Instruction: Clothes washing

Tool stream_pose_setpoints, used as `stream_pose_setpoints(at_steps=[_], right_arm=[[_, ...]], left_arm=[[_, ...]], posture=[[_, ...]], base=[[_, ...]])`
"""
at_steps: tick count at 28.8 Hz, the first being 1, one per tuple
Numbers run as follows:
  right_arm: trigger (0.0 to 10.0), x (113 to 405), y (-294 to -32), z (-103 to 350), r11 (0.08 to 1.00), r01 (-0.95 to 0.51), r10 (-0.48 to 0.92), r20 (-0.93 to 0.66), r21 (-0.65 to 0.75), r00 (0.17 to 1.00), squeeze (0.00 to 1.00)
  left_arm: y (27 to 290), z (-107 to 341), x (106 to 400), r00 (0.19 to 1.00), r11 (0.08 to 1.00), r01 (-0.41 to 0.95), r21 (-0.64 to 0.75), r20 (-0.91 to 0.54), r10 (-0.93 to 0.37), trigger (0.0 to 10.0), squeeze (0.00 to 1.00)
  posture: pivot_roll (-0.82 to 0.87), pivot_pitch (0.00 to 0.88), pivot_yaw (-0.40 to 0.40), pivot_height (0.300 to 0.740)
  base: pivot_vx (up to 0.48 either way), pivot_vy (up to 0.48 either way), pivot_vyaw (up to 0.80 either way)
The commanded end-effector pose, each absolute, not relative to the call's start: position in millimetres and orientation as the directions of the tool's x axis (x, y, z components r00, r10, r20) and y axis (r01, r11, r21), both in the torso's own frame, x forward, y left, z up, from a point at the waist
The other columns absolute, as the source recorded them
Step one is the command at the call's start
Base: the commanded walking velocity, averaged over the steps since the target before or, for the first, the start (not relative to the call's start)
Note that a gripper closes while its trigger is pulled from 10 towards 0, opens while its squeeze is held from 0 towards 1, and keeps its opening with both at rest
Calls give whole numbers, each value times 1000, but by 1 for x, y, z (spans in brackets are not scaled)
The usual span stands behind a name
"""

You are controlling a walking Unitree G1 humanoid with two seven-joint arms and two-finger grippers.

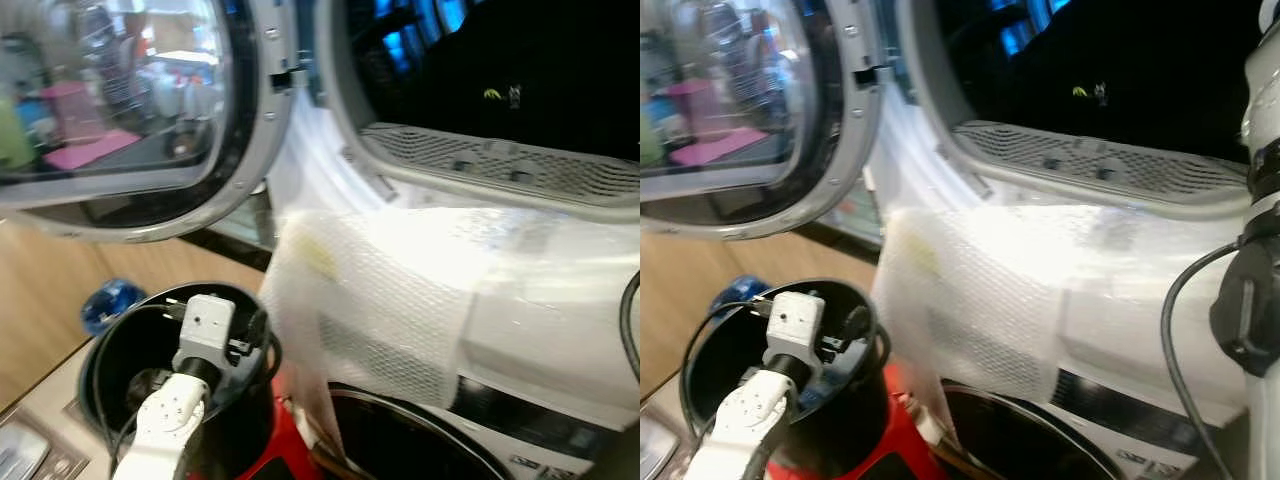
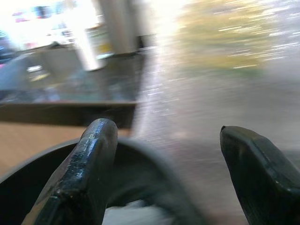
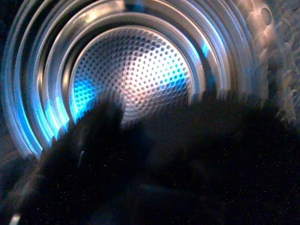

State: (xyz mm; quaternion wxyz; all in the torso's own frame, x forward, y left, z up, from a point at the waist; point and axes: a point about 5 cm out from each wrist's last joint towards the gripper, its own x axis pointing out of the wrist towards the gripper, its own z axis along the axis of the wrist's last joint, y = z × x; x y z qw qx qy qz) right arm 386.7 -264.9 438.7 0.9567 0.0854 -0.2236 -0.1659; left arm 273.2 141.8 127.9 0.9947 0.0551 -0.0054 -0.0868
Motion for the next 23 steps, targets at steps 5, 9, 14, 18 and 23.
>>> stream_pose_setpoints(at_steps=[5, 9, 14, 18, 23], right_arm=[[10000, 415, -227, 374, 914, 44, -140, 211, 403, 967, 0], [10000, 416, -215, 375, 886, -93, -8, 216, 455, 976, 0], [10000, 413, -202, 385, 859, -252, 145, 259, 446, 955, 0], [10000, 403, -198, 394, 877, -345, 255, 285, 334, 924, 0], [10000, 390, -205, 393, 891, -357, 281, 276, 282, 919, 0]], left_arm=[[145, 132, 275, 984, 977, 175, 125, 1, -177, 10000, 0], [145, 132, 275, 984, 976, 174, 127, -1, -176, 10000, 0], [146, 131, 274, 986, 978, 168, 125, 0, -169, 10000, 0], [145, 131, 274, 985, 977, 172, 123, 0, -173, 10000, 0], [147, 132, 275, 986, 978, 165, 124, 1, -167, 10000, 0]], posture=[[-26, 0, 111, 740], [-22, 0, 108, 740], [-22, 0, 106, 740], [-21, 0, 104, 740], [-22, 0, 98, 740]], base=[[0, 0, 0], [0, 0, 0], [0, 0, 0], [0, 0, 0], [0, 0, 0]])
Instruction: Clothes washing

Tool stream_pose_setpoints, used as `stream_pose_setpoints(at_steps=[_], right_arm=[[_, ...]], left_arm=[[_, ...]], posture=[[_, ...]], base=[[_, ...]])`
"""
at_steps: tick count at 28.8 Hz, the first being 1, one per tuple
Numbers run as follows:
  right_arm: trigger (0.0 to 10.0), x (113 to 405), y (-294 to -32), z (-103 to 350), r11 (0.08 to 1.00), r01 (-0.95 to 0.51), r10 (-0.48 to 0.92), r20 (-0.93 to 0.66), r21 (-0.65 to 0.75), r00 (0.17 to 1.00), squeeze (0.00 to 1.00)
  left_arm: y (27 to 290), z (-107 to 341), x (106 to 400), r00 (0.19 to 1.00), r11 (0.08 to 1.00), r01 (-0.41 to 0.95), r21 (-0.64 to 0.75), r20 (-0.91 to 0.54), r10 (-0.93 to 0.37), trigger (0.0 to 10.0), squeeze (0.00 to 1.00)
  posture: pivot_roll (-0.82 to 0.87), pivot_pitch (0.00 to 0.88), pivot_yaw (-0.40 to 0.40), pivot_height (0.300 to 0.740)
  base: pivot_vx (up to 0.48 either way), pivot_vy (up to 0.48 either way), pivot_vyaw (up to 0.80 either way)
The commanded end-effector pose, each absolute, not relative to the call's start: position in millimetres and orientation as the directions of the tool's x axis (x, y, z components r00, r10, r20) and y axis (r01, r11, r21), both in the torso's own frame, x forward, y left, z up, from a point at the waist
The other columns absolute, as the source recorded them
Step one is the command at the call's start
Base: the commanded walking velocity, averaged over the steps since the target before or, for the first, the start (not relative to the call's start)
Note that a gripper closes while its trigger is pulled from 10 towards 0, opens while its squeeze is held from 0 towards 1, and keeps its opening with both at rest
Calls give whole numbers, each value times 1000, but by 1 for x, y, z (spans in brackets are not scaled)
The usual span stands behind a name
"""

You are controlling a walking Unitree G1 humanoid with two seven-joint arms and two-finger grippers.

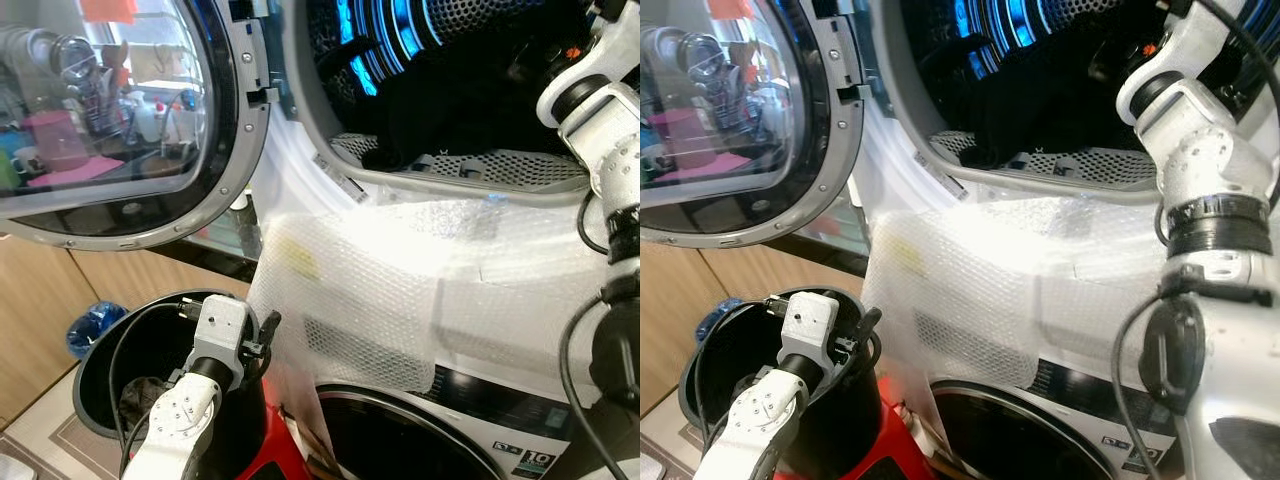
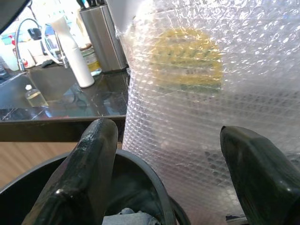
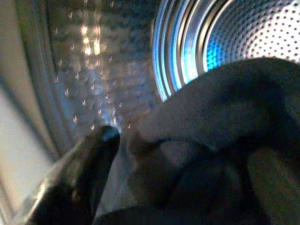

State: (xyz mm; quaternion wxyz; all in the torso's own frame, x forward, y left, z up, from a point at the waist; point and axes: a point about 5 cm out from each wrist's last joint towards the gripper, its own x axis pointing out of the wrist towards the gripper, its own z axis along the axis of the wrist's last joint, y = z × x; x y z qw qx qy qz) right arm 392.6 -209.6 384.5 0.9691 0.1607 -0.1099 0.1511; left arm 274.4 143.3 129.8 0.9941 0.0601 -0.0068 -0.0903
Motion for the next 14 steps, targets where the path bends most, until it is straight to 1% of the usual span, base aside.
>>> stream_pose_setpoints(at_steps=[1, 2, 3, 5, 7, 8, 11, 13, 14], right_arm=[[10000, 382, -204, 392, 911, -363, 306, 269, 197, 913, 0], [10000, 382, -204, 392, 911, -363, 306, 269, 197, 913, 0], [10000, 373, -205, 383, 959, -279, 263, 219, 47, 940, 0], [10000, 371, -210, 379, 977, -211, 207, 201, -1, 958, 0], [10000, 371, -223, 376, 995, -92, 98, 199, -38, 975, 0], [10000, 369, -227, 376, 997, -59, 66, 200, -44, 977, 0], [10000, 363, -238, 371, 997, 11, -24, 193, 70, 981, 0], [10000, 361, -236, 371, 997, -5, -9, 194, 72, 981, 0], [10000, 357, -230, 370, 996, -54, 39, 195, 72, 980, 0]], left_arm=[[147, 131, 276, 986, 979, 163, 124, 1, -164, 10000, 0], [147, 131, 276, 986, 979, 163, 124, 1, -164, 10000, 0], [147, 132, 276, 986, 979, 164, 124, 1, -166, 10000, 0], [147, 132, 277, 986, 978, 167, 124, 1, -168, 10000, 0], [146, 132, 277, 985, 978, 169, 124, 1, -170, 10000, 0], [146, 132, 278, 985, 978, 170, 124, 1, -171, 10000, 0], [145, 132, 278, 986, 979, 167, 120, 1, -169, 10000, 0], [145, 132, 279, 986, 979, 167, 119, 1, -168, 10000, 0], [145, 132, 279, 986, 979, 166, 119, 2, -167, 10000, 0]], posture=[[-28, 0, 99, 740], [-28, 0, 99, 740], [-38, 0, 103, 740], [-38, 0, 103, 740], [-47, 0, 104, 740], [-47, 0, 104, 740], [-49, 0, 100, 740], [-49, 0, 100, 740], [-46, 0, 99, 740]], base=[[0, 0, 0], [0, 0, 0], [0, 0, 0], [0, 0, 0], [0, 0, 0], [0, 0, 0], [0, 0, 0], [0, 0, 0], [0, 0, 0]])
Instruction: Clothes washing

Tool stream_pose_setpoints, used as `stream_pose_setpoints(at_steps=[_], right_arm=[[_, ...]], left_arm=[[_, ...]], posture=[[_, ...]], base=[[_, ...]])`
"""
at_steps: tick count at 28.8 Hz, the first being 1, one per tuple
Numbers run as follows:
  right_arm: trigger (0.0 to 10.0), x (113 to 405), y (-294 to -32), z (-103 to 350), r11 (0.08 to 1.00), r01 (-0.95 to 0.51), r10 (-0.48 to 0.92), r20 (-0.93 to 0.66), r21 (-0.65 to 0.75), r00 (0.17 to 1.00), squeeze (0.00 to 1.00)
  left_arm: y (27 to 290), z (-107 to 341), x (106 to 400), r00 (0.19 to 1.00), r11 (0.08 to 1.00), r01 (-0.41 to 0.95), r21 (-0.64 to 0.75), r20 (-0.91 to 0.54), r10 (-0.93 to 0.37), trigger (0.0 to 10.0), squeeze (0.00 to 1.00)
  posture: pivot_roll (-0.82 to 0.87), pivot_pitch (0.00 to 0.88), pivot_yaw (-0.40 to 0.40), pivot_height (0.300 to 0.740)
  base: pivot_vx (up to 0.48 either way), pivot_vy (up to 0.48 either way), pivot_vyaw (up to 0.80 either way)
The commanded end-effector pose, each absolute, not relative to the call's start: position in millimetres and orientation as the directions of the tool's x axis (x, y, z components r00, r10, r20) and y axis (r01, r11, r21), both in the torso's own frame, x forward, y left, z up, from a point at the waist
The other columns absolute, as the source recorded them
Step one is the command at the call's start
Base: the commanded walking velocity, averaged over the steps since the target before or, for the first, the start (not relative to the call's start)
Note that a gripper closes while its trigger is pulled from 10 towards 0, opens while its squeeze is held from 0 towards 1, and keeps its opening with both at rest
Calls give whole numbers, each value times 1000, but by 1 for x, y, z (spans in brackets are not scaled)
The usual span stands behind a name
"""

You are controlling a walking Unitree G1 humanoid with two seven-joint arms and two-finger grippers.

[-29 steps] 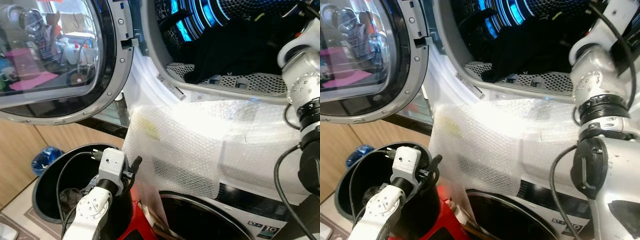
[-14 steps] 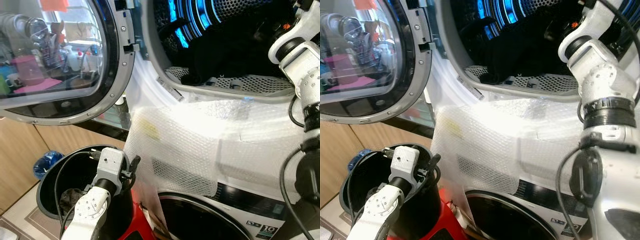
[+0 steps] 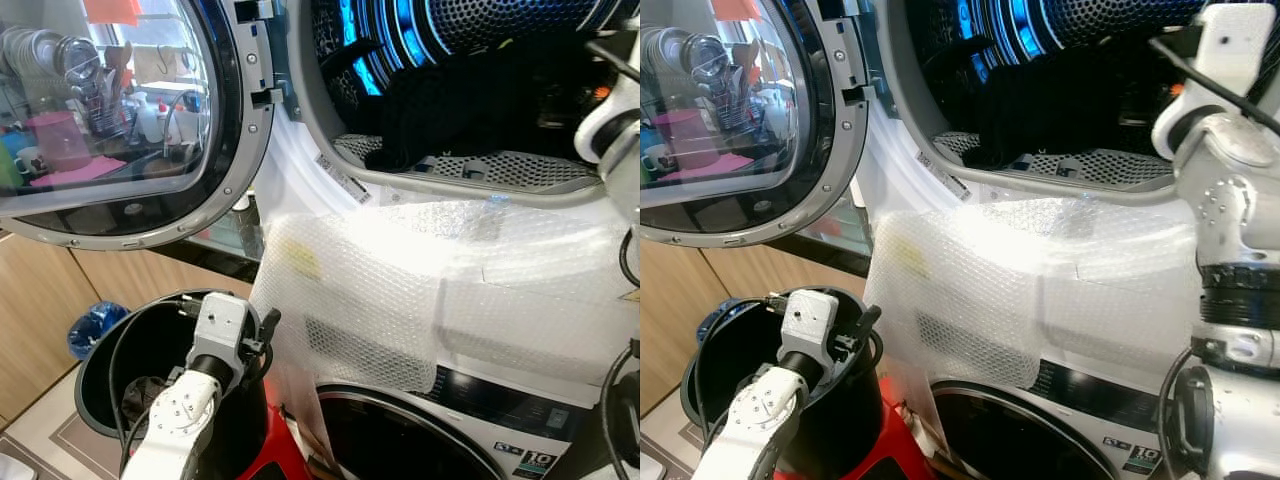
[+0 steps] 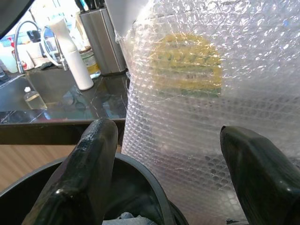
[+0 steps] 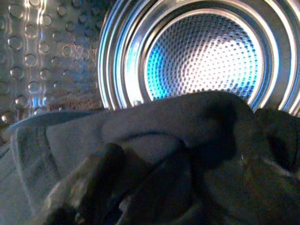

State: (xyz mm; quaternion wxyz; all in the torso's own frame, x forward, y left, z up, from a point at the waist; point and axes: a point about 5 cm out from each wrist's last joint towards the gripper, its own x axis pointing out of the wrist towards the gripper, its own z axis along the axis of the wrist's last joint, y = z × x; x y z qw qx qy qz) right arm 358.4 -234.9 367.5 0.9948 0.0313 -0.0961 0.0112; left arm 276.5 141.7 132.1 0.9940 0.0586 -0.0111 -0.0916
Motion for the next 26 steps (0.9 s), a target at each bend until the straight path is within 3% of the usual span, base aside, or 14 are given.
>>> stream_pose_setpoints(at_steps=[1, 8, 12, 16, 19, 26], right_arm=[[10000, 347, -218, 372, 990, -139, 130, 207, 28, 970, 0], [10000, 314, -198, 387, 911, -410, 378, 314, 43, 871, 0], [10000, 293, -191, 395, 806, -591, 539, 405, 5, 738, 0], [10000, 283, -175, 379, 703, -707, 685, 333, -72, 648, 0], [10000, 285, -163, 366, 689, -717, 716, 257, -109, 649, 0], [10000, 319, -118, 335, 672, -732, 710, 183, 111, 679, 0]], left_arm=[[145, 132, 279, 986, 979, 164, 119, 3, -165, 10000, 0], [147, 131, 277, 987, 980, 159, 118, 0, -160, 10000, 0], [147, 131, 277, 988, 981, 155, 114, -1, -156, 10000, 0], [146, 131, 278, 987, 981, 157, 114, -1, -158, 10000, 0], [147, 131, 278, 988, 981, 156, 114, -1, -157, 10000, 0], [147, 131, 277, 988, 981, 155, 116, 1, -156, 10000, 0]], posture=[[-44, 0, 98, 740], [-46, 0, 96, 740], [-46, 0, 92, 740], [-47, 0, 90, 740], [-45, 0, 92, 740], [-33, 0, 91, 740]], base=[[0, 0, 0], [0, 0, 0], [0, 0, 0], [0, 0, 0], [0, 0, 0], [0, 0, 0]])
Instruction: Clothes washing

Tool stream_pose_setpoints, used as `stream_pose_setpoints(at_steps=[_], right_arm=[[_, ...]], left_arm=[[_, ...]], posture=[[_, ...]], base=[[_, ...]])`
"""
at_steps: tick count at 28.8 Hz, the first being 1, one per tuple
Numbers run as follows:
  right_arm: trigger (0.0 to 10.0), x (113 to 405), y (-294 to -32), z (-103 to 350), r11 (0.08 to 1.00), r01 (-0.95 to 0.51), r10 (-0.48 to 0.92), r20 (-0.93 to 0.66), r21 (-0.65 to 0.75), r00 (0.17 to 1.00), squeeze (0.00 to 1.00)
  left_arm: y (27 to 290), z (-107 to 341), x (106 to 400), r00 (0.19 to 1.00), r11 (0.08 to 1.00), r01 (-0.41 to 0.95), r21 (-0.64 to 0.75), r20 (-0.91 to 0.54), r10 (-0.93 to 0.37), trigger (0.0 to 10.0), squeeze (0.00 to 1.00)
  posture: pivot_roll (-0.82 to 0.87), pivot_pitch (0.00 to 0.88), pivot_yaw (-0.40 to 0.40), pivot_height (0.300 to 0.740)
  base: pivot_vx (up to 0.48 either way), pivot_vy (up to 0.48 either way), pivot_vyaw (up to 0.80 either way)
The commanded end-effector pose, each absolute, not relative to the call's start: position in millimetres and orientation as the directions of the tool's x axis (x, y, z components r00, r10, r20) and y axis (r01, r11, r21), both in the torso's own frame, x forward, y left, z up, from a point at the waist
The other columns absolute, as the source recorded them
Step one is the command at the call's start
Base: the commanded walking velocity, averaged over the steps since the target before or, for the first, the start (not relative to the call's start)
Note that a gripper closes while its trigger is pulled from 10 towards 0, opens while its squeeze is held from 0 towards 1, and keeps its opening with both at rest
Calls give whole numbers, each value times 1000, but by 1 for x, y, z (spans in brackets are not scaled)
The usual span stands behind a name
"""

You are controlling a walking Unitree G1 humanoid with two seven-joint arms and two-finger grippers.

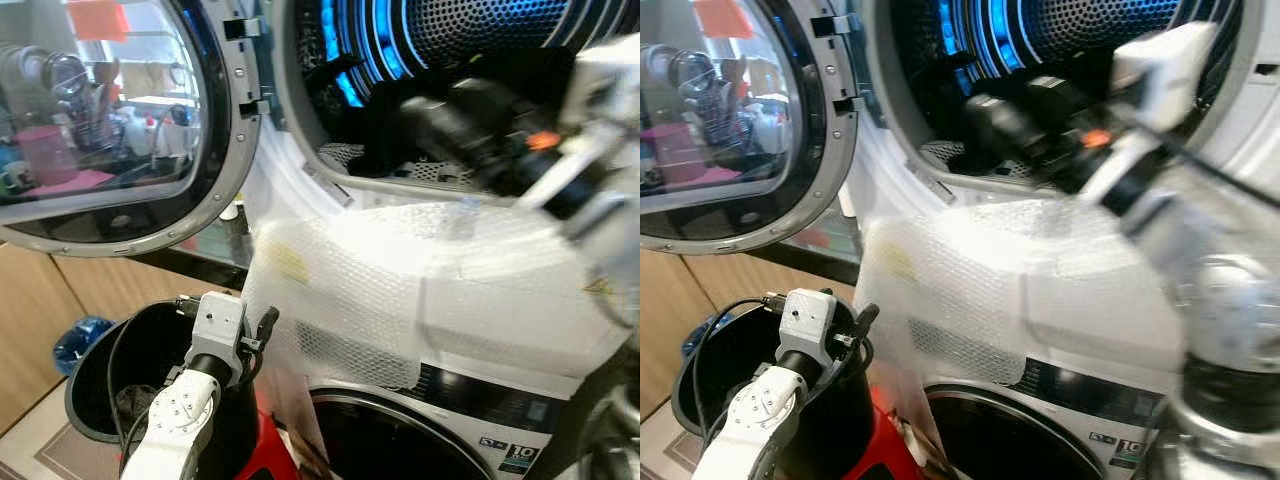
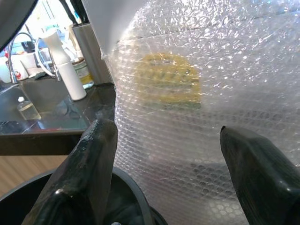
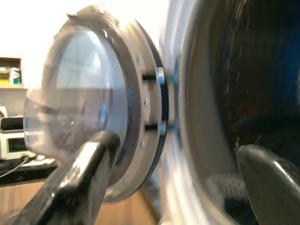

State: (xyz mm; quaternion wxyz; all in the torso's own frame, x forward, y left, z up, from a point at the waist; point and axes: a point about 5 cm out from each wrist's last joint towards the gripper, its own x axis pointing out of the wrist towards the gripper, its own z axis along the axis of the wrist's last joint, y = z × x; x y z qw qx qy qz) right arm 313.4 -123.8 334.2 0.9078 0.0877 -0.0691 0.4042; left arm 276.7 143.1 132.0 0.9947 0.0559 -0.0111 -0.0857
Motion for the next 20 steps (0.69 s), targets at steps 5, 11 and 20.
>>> stream_pose_setpoints(at_steps=[5, 11, 20], right_arm=[[10000, 347, -92, 326, 689, -694, 680, 147, 209, 719, 0], [10000, 372, -76, 330, 741, -622, 620, 97, 254, 778, 0], [10000, 398, -76, 342, 822, -540, 541, 48, 179, 840, 0]], left_arm=[[147, 131, 277, 987, 980, 159, 118, 1, -160, 10000, 0], [147, 132, 275, 988, 981, 154, 120, 4, -156, 10000, 0], [150, 132, 273, 990, 982, 142, 126, 5, -144, 10000, 0]], posture=[[-32, 0, 92, 740], [-21, 0, 86, 740], [-3, 0, 78, 740]], base=[[0, 0, 0], [0, 0, 0], [0, 0, 0]])
